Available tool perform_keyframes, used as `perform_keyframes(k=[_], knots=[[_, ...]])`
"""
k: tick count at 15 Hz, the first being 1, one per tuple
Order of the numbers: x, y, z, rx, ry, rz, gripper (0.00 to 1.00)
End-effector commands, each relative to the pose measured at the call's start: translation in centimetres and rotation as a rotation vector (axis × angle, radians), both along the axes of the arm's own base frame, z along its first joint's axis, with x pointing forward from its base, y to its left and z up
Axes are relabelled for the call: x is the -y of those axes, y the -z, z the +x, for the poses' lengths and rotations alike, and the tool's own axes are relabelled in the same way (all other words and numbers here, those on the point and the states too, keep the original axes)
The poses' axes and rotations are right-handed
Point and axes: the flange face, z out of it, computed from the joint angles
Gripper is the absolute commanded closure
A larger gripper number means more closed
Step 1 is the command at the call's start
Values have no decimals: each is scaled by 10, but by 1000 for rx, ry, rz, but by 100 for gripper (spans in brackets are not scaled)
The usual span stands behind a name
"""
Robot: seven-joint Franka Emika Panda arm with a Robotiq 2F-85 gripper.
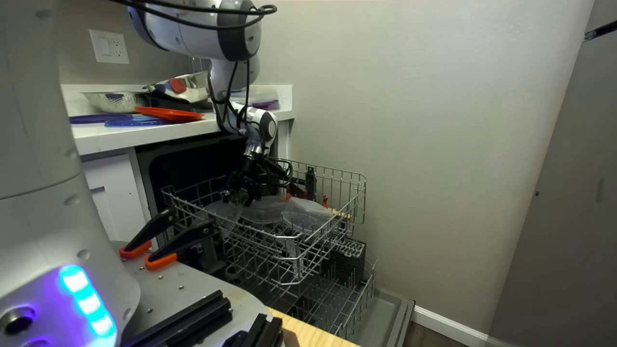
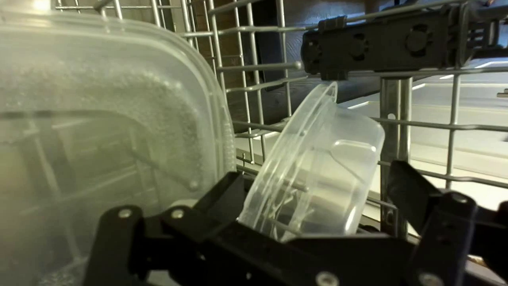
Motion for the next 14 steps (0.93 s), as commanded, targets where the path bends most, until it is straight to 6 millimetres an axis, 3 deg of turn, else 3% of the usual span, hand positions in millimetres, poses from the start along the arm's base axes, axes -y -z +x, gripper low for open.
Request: perform_keyframes(k=[1, 9, 14], knots=[[-16, -10, -14, 33, 16, 27, 0], [-16, -40, -32, -55, -88, 220, 0], [-17, -45, -45, -85, -112, 284, 0]])
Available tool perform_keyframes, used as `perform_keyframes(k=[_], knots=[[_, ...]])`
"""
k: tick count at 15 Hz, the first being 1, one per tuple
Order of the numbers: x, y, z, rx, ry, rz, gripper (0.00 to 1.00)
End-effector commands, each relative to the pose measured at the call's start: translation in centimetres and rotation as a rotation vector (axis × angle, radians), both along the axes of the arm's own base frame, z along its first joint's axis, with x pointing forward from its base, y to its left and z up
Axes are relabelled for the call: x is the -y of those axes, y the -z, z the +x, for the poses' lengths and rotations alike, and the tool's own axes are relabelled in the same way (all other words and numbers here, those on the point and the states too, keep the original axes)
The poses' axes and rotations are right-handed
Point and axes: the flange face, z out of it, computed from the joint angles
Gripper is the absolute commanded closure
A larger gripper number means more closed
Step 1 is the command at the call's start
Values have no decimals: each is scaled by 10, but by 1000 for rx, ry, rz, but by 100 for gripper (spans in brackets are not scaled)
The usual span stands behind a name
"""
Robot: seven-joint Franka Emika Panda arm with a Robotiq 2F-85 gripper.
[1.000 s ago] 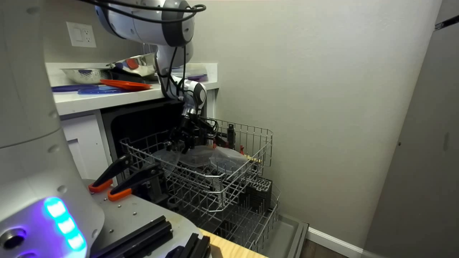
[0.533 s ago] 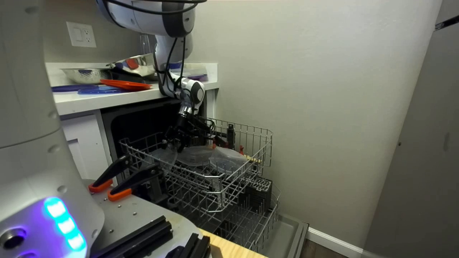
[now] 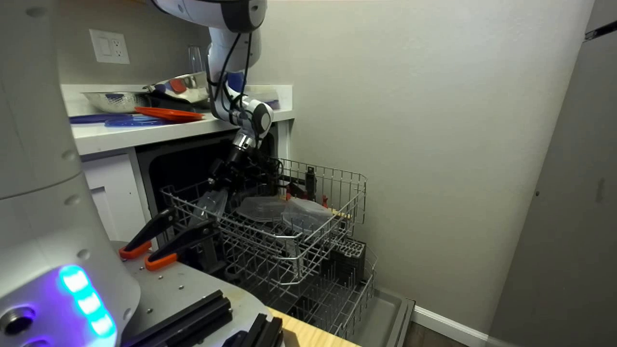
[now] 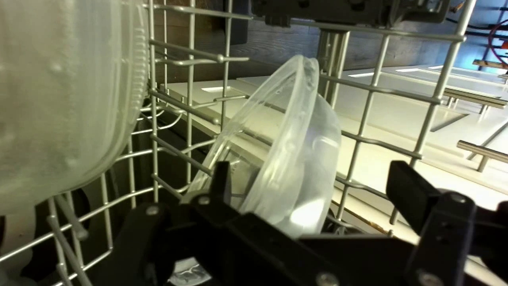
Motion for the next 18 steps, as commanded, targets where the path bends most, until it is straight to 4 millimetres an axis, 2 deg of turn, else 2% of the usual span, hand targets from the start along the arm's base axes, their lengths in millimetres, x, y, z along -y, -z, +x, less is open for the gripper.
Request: perform_keyframes(k=[1, 4, 10, 11, 12, 18], knots=[[4, -7, -19, -32, -26, 58, 0], [3, -1, -27, -36, -23, 55, 0], [10, 2, -30, -40, -2, 61, 0], [11, 3, -30, -37, 1, 61, 25], [10, 5, -29, -37, 2, 64, 26], [14, 7, -27, -19, 23, 77, 66]])
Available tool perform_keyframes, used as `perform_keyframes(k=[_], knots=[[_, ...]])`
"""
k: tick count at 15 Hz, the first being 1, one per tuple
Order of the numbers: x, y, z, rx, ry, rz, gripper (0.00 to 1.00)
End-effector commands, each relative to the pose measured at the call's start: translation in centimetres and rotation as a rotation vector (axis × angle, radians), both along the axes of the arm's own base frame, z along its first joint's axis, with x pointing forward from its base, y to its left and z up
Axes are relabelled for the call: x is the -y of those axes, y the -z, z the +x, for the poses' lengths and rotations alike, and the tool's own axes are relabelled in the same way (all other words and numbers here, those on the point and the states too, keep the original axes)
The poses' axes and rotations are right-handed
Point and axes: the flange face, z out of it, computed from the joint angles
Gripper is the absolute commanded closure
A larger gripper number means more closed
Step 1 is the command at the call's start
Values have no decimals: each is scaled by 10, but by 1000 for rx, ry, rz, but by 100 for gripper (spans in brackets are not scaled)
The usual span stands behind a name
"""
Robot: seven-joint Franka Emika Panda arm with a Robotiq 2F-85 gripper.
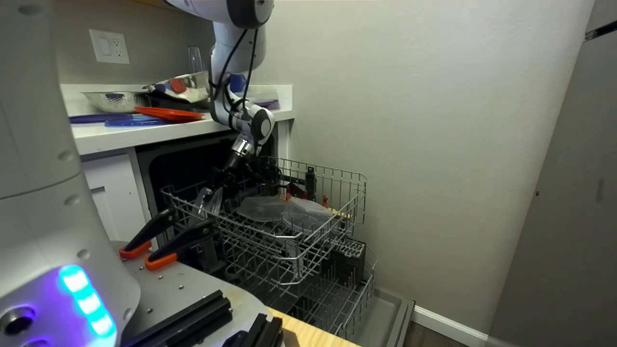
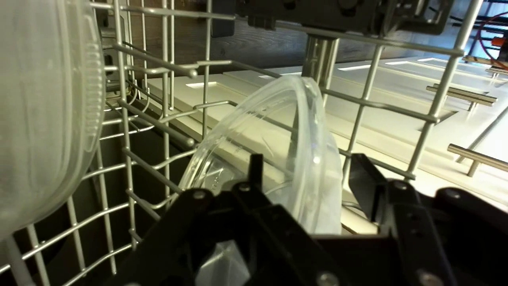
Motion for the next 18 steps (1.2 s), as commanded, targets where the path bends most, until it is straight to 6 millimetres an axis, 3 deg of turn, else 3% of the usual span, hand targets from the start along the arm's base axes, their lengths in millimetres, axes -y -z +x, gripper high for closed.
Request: perform_keyframes(k=[1, 5, 7, 12, 18], knots=[[7, -8, -9, 17, 0, 73, 72], [32, -9, -8, 43, 33, 240, 96], [50, -6, -9, 52, 65, 324, 100], [88, 1, -10, 66, 188, 547, 98], [109, 0, -16, 87, 271, 681, 98]])
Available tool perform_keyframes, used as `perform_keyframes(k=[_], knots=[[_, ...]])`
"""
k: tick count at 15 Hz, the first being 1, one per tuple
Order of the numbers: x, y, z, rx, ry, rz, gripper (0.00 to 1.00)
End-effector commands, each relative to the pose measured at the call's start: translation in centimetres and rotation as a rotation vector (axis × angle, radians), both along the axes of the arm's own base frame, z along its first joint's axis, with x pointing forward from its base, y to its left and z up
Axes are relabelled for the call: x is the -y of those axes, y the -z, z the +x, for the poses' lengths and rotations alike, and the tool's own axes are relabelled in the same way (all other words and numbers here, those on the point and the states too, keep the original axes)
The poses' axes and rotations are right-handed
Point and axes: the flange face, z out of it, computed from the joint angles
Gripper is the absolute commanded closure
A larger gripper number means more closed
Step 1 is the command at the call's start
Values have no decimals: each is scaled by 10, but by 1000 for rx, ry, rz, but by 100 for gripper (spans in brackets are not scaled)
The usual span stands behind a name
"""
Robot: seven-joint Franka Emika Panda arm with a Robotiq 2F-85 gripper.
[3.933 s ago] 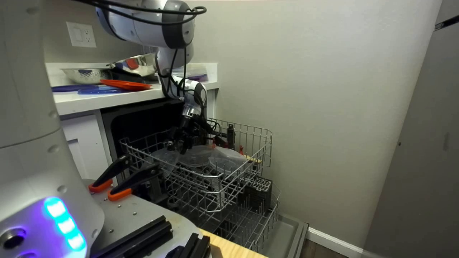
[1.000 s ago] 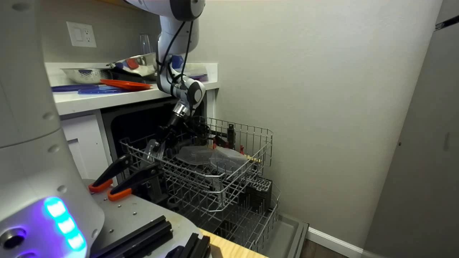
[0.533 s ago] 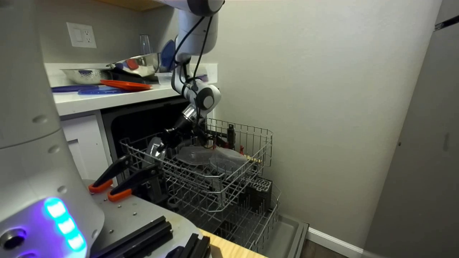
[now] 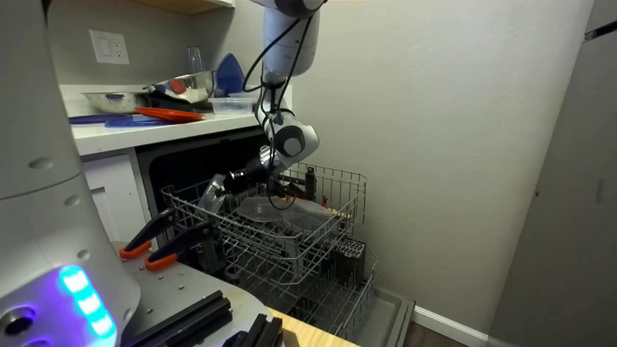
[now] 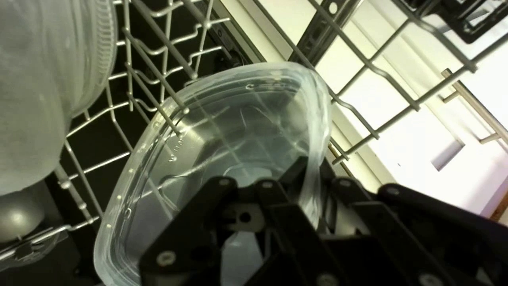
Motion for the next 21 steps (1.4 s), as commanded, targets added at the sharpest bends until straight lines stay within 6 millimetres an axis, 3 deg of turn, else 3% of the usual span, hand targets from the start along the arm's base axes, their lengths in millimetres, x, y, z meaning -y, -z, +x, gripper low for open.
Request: perform_keyframes(k=[1, 5, 14, 18, 21], knots=[[5, -13, -9, 29, 61, 65, 98], [-7, -43, -8, 64, 129, -6, 98], [-55, -142, -4, 116, 246, -342, 98], [-53, -160, -9, 100, 254, -373, 98], [-35, -168, -17, 112, 287, -381, 98]])
